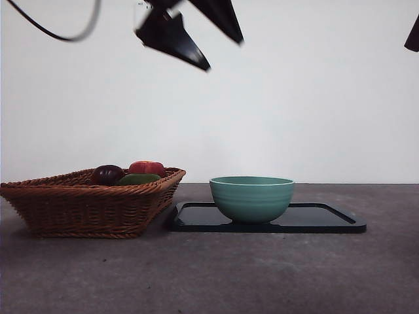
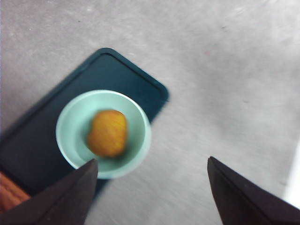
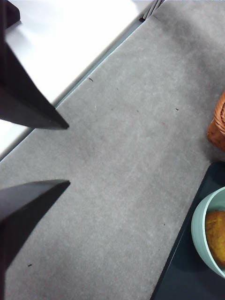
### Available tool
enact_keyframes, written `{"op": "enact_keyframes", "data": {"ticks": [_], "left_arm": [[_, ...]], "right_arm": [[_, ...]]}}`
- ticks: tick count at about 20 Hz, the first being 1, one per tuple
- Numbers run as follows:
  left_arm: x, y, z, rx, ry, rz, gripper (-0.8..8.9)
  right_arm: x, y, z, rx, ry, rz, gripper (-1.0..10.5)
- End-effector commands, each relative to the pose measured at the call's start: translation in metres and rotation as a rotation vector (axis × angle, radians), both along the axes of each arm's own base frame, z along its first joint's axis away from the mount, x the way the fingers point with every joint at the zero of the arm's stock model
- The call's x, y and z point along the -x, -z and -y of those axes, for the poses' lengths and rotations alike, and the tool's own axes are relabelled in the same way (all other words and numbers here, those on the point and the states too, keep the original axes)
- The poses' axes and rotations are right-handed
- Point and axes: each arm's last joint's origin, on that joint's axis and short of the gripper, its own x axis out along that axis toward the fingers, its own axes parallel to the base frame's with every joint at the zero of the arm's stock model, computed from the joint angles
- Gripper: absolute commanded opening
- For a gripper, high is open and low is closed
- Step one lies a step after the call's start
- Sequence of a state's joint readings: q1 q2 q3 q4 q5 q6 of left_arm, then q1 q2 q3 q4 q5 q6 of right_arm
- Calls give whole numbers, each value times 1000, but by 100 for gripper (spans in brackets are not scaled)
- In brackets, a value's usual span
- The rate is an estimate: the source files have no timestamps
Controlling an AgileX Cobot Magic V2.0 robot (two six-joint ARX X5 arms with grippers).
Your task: Pick up the wifruite, put it on the bowl, pick up the plate, put it on desk
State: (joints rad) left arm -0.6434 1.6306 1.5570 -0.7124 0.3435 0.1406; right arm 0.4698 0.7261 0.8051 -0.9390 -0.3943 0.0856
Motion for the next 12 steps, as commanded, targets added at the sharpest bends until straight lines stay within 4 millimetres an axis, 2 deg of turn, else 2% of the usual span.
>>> {"op": "enact_keyframes", "data": {"ticks": [1,6,12], "left_arm": [[-22,13,18,-47,33,28,375],[-58,50,45,-107,59,26,374],[-80,93,61,-184,89,51,372]], "right_arm": [[1,-2,-1,-7,-5,-6,172],[2,-1,0,4,-5,-26,172],[3,0,1,10,-4,-38,172]]}}
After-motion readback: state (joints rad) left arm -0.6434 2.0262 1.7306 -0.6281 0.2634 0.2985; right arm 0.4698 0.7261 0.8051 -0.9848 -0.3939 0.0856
